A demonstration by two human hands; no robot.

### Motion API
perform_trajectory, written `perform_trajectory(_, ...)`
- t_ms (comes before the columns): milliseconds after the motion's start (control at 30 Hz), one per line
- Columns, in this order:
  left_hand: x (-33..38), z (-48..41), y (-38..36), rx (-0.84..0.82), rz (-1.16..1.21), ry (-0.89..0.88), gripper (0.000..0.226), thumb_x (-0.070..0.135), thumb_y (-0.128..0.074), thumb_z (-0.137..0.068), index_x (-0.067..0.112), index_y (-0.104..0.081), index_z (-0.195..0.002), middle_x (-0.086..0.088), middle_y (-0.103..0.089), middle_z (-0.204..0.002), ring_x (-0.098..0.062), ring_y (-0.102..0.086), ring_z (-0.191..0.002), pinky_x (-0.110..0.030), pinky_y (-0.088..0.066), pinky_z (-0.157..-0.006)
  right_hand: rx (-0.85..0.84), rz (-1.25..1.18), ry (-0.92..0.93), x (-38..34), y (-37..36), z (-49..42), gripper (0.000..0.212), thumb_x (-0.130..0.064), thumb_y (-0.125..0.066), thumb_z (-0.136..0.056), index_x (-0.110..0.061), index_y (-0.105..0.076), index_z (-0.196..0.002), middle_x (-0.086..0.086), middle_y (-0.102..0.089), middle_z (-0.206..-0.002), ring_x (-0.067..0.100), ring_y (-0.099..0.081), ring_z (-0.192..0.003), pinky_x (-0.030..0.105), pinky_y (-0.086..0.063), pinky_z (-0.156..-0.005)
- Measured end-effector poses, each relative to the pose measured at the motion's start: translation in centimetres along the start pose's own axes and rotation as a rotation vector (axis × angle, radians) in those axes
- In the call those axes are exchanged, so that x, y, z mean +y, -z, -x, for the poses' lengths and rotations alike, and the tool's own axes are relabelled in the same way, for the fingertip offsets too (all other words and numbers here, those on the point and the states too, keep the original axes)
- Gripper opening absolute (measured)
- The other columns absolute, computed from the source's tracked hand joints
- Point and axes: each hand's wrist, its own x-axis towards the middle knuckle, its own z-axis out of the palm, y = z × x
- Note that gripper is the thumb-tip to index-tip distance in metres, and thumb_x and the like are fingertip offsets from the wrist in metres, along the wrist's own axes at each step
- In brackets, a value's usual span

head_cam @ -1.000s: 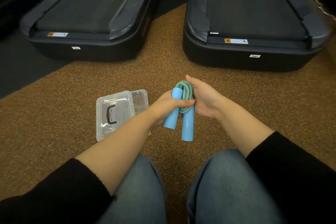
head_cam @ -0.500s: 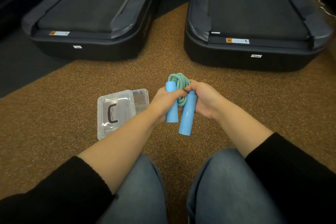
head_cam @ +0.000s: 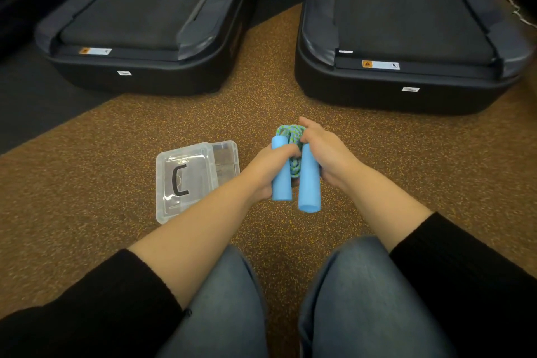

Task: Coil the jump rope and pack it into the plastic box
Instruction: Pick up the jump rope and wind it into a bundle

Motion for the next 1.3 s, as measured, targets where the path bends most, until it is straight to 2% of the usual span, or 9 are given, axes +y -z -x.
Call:
perform_trajectory(167,0.1,0.4,-0.1,-0.119,0.099,0.001,0.009,0.013,-0.053,-0.089,0.009,-0.057,-0.096,-0.007,-0.067,-0.069,-0.017,-0.067,-0.057,-0.027,-0.056,-0.055,0.048,0.150,0.173,0.0,-0.2,0.6,0.047,-0.038,-0.027,-0.102,-0.020,-0.037,-0.145,-0.004,-0.040,-0.148,0.010,-0.038,-0.134,0.023,-0.027,-0.107)
perform_trajectory(300,0.0,0.2,0.6,-0.140,0.076,-0.015,0.008,0.014,-0.066,-0.084,0.010,-0.063,-0.091,-0.005,-0.072,-0.074,-0.017,-0.070,-0.063,-0.029,-0.058,-0.061,0.071,0.076,0.221,0.7,-0.3,0.1,0.060,-0.054,-0.012,-0.098,-0.026,-0.038,-0.144,-0.005,-0.037,-0.150,0.011,-0.034,-0.138,0.029,-0.021,-0.115)
perform_trajectory(400,0.1,-0.1,0.8,-0.126,0.080,-0.038,0.007,0.010,-0.066,-0.083,0.009,-0.064,-0.089,-0.004,-0.072,-0.072,-0.016,-0.069,-0.062,-0.028,-0.058,-0.060,0.090,0.044,0.210,1.0,-0.7,0.0,0.079,-0.071,-0.010,-0.084,-0.029,-0.031,-0.146,-0.004,-0.035,-0.151,0.014,-0.034,-0.138,0.040,-0.024,-0.117)
perform_trajectory(500,0.3,-0.3,0.8,-0.105,0.080,-0.071,0.015,0.012,-0.068,-0.082,0.009,-0.065,-0.097,-0.007,-0.070,-0.086,-0.018,-0.067,-0.075,-0.031,-0.054,-0.075,0.067,-0.185,0.119,0.5,-0.9,0.2,0.106,-0.092,-0.020,-0.064,-0.023,-0.031,-0.145,-0.001,-0.037,-0.148,0.014,-0.038,-0.135,0.035,-0.030,-0.114)
perform_trajectory(600,0.6,-0.5,0.9,-0.055,0.143,-0.072,0.015,0.014,-0.067,-0.083,0.008,-0.065,-0.097,-0.007,-0.069,-0.090,-0.017,-0.066,-0.077,-0.027,-0.054,-0.076,-0.220,-0.398,0.025,0.2,-0.3,0.8,0.074,-0.069,-0.033,-0.084,-0.011,-0.053,-0.126,0.007,-0.057,-0.131,0.018,-0.055,-0.118,0.032,-0.042,-0.103)
perform_trajectory(767,0.5,-0.8,1.5,-0.089,0.134,-0.087,0.030,0.021,-0.068,-0.081,0.007,-0.063,-0.107,-0.013,-0.067,-0.097,-0.026,-0.066,-0.083,-0.037,-0.058,-0.070,-0.409,-0.133,-0.025,2.0,0.2,0.7,0.025,-0.014,-0.065,-0.084,-0.015,-0.059,-0.108,0.010,-0.067,-0.103,0.021,-0.066,-0.093,0.037,-0.054,-0.087)
perform_trajectory(833,0.2,-0.8,1.6,-0.077,0.033,-0.137,0.022,0.016,-0.068,-0.082,0.008,-0.064,-0.102,-0.011,-0.068,-0.094,-0.024,-0.065,-0.084,-0.042,-0.056,-0.078,-0.442,-0.136,0.004,2.3,0.3,0.5,0.031,0.003,-0.064,-0.082,-0.014,-0.060,-0.107,0.009,-0.068,-0.100,0.020,-0.067,-0.091,0.034,-0.056,-0.084)
perform_trajectory(1067,-0.1,-0.2,0.6,-0.003,-0.107,-0.242,0.014,0.016,-0.069,-0.082,0.012,-0.066,-0.095,-0.003,-0.070,-0.088,-0.013,-0.066,-0.077,-0.026,-0.056,-0.068,-0.369,-0.110,0.052,2.7,0.5,0.4,0.037,0.013,-0.068,-0.072,-0.010,-0.064,-0.100,0.008,-0.069,-0.089,0.019,-0.066,-0.085,0.033,-0.055,-0.082)
perform_trajectory(1300,0.2,-0.7,1.9,-0.162,-0.233,-0.123,0.008,0.023,-0.065,-0.085,0.019,-0.069,-0.091,0.001,-0.071,-0.095,-0.013,-0.065,-0.091,-0.029,-0.049,-0.091,-0.338,-0.052,-0.017,3.3,0.2,0.0,0.034,0.002,-0.074,-0.068,-0.011,-0.067,-0.097,0.006,-0.070,-0.085,0.019,-0.066,-0.082,0.037,-0.054,-0.079)
